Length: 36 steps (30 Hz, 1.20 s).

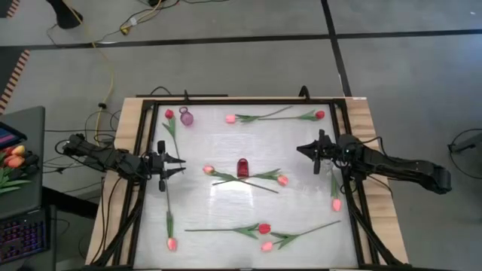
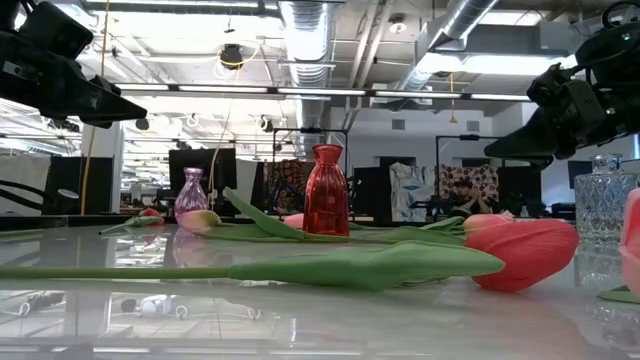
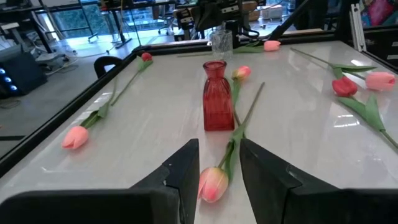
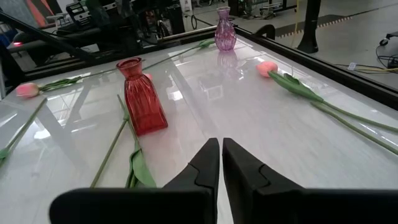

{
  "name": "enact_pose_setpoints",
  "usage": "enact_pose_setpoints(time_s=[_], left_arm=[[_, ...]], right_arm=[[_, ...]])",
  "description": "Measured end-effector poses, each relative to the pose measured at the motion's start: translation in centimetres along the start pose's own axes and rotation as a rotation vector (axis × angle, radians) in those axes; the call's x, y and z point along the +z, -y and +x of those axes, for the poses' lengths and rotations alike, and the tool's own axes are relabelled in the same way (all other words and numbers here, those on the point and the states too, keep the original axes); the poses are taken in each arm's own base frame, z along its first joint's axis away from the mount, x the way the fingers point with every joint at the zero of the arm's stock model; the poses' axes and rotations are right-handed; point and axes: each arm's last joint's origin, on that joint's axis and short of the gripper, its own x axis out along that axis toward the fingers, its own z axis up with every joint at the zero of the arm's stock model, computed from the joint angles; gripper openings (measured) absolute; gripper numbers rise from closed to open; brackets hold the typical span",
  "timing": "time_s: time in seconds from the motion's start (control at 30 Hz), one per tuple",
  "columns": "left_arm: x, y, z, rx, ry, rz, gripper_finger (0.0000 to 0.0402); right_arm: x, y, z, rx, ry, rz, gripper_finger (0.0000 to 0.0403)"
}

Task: Sort flowers into vase by color
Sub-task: Put the top right red tulip into the violet vase

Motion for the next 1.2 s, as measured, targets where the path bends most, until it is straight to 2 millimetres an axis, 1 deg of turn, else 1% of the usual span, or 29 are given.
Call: enact_pose_setpoints(time_s=[0.7,0.77,0.97,1.03,1.2], left_arm=[[0.01,0.00,0.00,-0.001,0.001,0.002,0.0105],[0.02,0.01,0.00,-0.004,0.002,-0.058,0.0105],[0.33,0.00,0.05,0.004,0.044,-0.396,0.0105],[0.48,-0.07,0.04,0.023,0.063,-0.454,0.0105],[0.58,-0.34,0.02,0.109,0.095,-0.511,0.0105]], right_arm=[[0.00,0.00,0.00,0.000,0.000,0.000,0.0049],[0.00,0.00,0.00,0.000,0.000,0.000,0.0049],[0.01,0.00,0.00,0.000,0.001,0.000,0.0049],[0.03,0.02,0.00,-0.004,0.004,0.000,0.0049],[0.07,0.15,-0.01,-0.042,0.010,0.001,0.0049]])
